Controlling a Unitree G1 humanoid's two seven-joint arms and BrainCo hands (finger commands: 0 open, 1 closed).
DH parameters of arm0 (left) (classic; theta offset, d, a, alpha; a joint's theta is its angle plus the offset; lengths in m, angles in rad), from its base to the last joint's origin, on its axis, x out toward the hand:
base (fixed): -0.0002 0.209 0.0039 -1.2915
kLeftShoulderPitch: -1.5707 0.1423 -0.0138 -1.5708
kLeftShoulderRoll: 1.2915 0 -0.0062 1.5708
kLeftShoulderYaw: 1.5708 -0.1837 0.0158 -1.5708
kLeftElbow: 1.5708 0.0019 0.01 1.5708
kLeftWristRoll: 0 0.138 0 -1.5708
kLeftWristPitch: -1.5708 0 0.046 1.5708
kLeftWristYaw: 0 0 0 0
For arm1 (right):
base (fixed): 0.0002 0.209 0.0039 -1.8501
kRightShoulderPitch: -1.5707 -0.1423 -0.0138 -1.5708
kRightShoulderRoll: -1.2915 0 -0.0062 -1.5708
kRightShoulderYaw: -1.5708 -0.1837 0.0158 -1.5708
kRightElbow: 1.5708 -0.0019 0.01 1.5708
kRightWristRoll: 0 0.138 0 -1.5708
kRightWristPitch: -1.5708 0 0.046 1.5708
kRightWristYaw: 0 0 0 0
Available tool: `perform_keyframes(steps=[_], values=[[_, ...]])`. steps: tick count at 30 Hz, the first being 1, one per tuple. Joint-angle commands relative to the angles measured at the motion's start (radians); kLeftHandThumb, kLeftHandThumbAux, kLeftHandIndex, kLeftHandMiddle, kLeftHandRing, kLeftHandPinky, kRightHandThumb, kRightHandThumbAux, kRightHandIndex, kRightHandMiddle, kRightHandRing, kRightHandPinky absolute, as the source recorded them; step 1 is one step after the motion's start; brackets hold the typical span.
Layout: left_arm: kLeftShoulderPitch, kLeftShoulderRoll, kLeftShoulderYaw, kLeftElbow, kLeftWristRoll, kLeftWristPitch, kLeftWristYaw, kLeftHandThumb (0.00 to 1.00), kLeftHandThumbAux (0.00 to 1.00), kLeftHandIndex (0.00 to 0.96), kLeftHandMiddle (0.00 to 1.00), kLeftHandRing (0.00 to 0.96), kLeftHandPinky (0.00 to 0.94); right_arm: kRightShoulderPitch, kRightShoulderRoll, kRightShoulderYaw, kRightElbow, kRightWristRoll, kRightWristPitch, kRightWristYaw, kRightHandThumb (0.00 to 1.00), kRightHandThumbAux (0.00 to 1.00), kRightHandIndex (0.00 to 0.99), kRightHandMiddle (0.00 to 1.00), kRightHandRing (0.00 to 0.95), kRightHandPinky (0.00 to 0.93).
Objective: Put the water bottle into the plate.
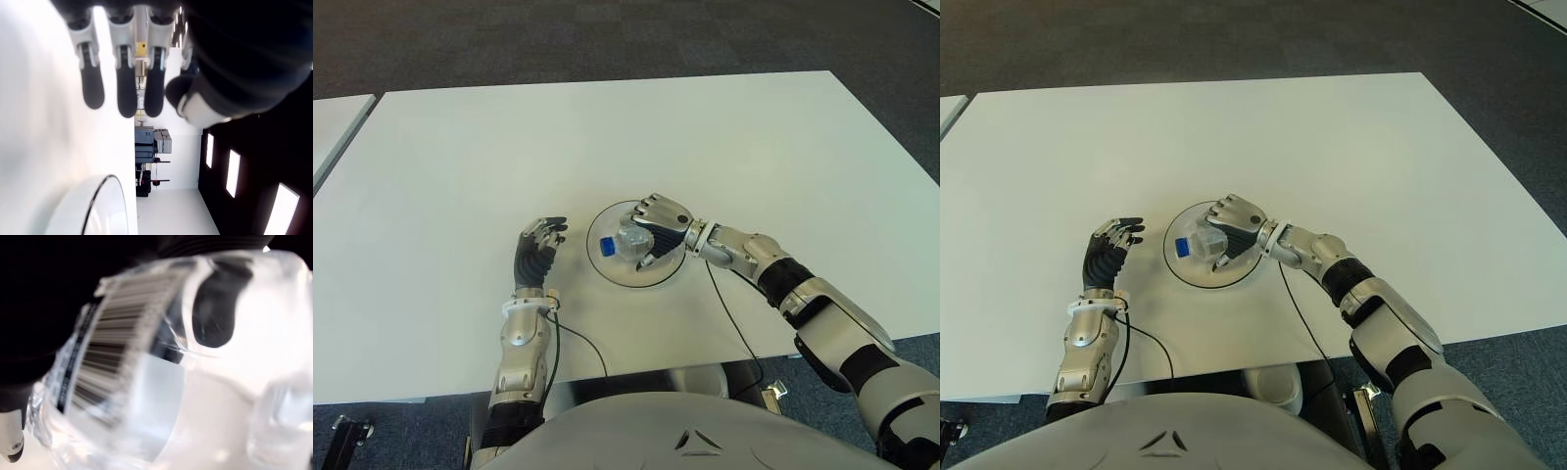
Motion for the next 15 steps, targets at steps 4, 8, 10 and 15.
perform_keyframes(steps=[4,8,10,15], values=[[-0.004,0.001,-0.001,0.014,0.005,-0.007,0.001,0.703,0.721,0.412,0.344,0.347,0.371,-0.035,0.018,0.036,0.069,-0.007,-0.024,0.091,0.842,0.683,0.420,0.576,0.830,0.826],[-0.002,0.002,-0.002,0.015,0.006,-0.013,-0.001,0.703,0.721,0.412,0.344,0.346,0.366,-0.031,0.029,0.050,0.093,-0.019,-0.016,0.081,0.842,0.683,0.421,0.577,0.834,0.831],[0.001,0.003,-0.003,0.013,0.005,-0.013,-0.002,0.703,0.721,0.412,0.343,0.346,0.366,-0.026,0.040,0.050,0.120,-0.004,-0.030,0.091,0.842,0.683,0.421,0.578,0.832,0.825],[0.004,0.002,-0.002,0.010,0.001,-0.011,-0.004,0.703,0.721,0.412,0.344,0.346,0.368,-0.023,0.058,0.040,0.164,0.054,-0.067,0.157,0.627,0.712,0.362,0.405,0.471,0.491]])
